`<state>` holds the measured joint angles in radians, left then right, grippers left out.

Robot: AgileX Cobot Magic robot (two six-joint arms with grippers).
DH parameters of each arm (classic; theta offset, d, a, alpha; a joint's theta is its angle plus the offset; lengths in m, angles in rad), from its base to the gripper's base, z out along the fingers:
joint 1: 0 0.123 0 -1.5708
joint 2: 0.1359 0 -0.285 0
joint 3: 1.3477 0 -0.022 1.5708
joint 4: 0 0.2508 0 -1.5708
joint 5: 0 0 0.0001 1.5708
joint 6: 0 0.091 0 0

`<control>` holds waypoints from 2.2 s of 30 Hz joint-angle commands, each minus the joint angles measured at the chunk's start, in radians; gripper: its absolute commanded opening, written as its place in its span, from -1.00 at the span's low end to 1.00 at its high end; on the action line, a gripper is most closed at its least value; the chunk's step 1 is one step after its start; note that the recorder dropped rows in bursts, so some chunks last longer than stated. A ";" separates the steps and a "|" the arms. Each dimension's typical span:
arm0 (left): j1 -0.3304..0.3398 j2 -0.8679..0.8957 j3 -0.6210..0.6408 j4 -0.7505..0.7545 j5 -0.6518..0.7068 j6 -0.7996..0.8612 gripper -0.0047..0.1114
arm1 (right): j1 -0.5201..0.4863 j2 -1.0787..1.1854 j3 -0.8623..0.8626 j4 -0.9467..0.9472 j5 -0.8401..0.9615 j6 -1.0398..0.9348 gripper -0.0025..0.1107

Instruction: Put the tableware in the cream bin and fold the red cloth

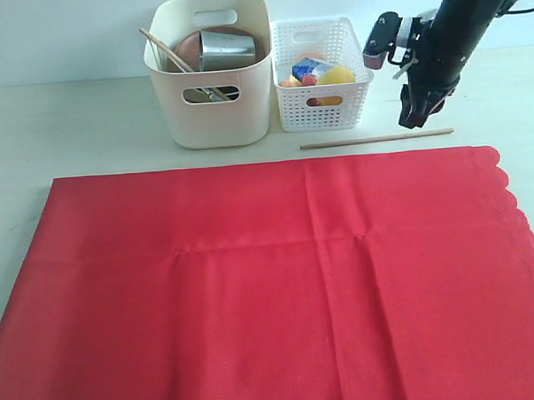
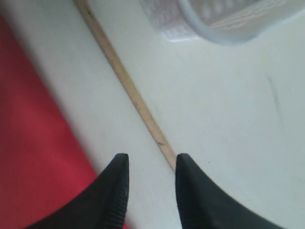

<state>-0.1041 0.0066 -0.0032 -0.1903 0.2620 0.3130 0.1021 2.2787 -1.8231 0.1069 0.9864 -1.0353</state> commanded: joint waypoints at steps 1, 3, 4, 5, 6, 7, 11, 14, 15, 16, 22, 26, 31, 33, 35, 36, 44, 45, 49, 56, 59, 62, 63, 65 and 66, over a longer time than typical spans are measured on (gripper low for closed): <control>0.001 -0.007 0.003 0.000 -0.002 0.000 -0.89 | -0.034 0.037 0.001 0.073 -0.026 0.006 -0.31; 0.001 -0.007 0.003 0.000 -0.002 0.000 -0.89 | -0.051 0.048 0.001 0.105 -0.026 -0.018 -0.31; 0.001 -0.007 0.003 0.000 -0.002 0.000 -0.89 | -0.058 0.053 0.001 0.112 -0.026 -0.019 -0.31; 0.001 -0.007 0.003 0.000 -0.002 0.000 -0.89 | -0.063 0.058 0.001 0.112 -0.026 -0.024 -0.31; 0.001 -0.007 0.003 0.000 -0.002 0.000 -0.89 | -0.070 0.063 0.001 0.114 -0.028 -0.032 -0.31; 0.001 -0.007 0.003 0.000 -0.002 0.000 -0.89 | -0.076 0.067 0.001 0.121 -0.030 -0.039 -0.31; 0.001 -0.007 0.003 0.000 -0.002 0.000 -0.89 | -0.083 0.074 0.001 0.199 -0.088 -0.089 -0.31; 0.001 -0.007 0.003 0.000 -0.002 0.000 -0.89 | -0.083 0.084 0.001 0.208 -0.099 -0.089 -0.31; 0.001 -0.007 0.003 0.000 -0.002 0.000 -0.89 | -0.083 0.090 0.001 0.213 -0.094 -0.089 -0.31; 0.001 -0.007 0.003 0.000 -0.002 0.000 -0.89 | -0.083 0.097 0.001 0.228 -0.085 -0.091 -0.31; 0.001 -0.007 0.003 0.000 -0.002 0.000 -0.89 | -0.083 0.129 0.001 0.232 -0.028 -0.096 -0.31; 0.001 -0.007 0.003 0.000 -0.002 0.000 -0.89 | -0.083 0.131 0.001 0.232 0.031 -0.096 -0.31; 0.001 -0.007 0.003 0.000 -0.002 0.000 -0.89 | -0.083 0.131 0.001 0.232 0.033 -0.071 -0.36; 0.001 -0.007 0.003 0.000 -0.002 0.000 -0.89 | -0.083 0.131 0.001 0.231 0.023 -0.062 -0.45; 0.001 -0.007 0.003 0.000 -0.002 0.000 -0.89 | -0.083 0.131 0.001 0.205 0.010 -0.056 -0.57; 0.001 -0.007 0.003 0.000 -0.002 0.000 -0.89 | -0.083 0.131 0.001 0.189 0.005 -0.049 -0.65; 0.001 -0.007 0.003 0.000 -0.002 0.000 -0.89 | -0.083 0.131 0.001 0.119 -0.026 -0.114 -0.96; 0.001 -0.007 0.003 0.000 -0.002 0.000 -0.89 | -0.083 0.131 0.001 0.119 -0.024 -0.128 -0.96; 0.001 -0.007 0.003 0.000 -0.002 0.000 -0.89 | -0.083 0.117 0.001 0.119 -0.018 -0.146 -0.96; 0.001 -0.007 0.003 0.000 -0.002 0.000 -0.89 | -0.083 0.041 0.001 0.119 -0.006 -0.184 -0.96; 0.001 -0.007 0.003 0.000 -0.002 0.000 -0.89 | -0.083 0.014 0.001 0.119 0.018 -0.194 -0.96; 0.001 -0.007 0.003 0.000 -0.002 0.000 -0.89 | -0.083 -0.012 0.001 0.121 0.037 -0.194 -0.96; 0.001 -0.007 0.003 0.000 -0.002 0.000 -0.89 | -0.083 -0.024 0.001 0.121 0.047 -0.194 -0.96; 0.001 -0.007 0.003 0.000 -0.002 0.000 -0.89 | -0.083 -0.043 0.001 0.121 0.066 -0.194 -0.96; 0.001 -0.007 0.003 0.000 -0.002 0.000 -0.89 | -0.083 -0.052 0.001 0.121 0.080 -0.204 -0.96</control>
<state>-0.1041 0.0066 -0.0032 -0.1903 0.2620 0.3130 0.0245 2.2618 -1.8228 0.2227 1.0414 -1.2259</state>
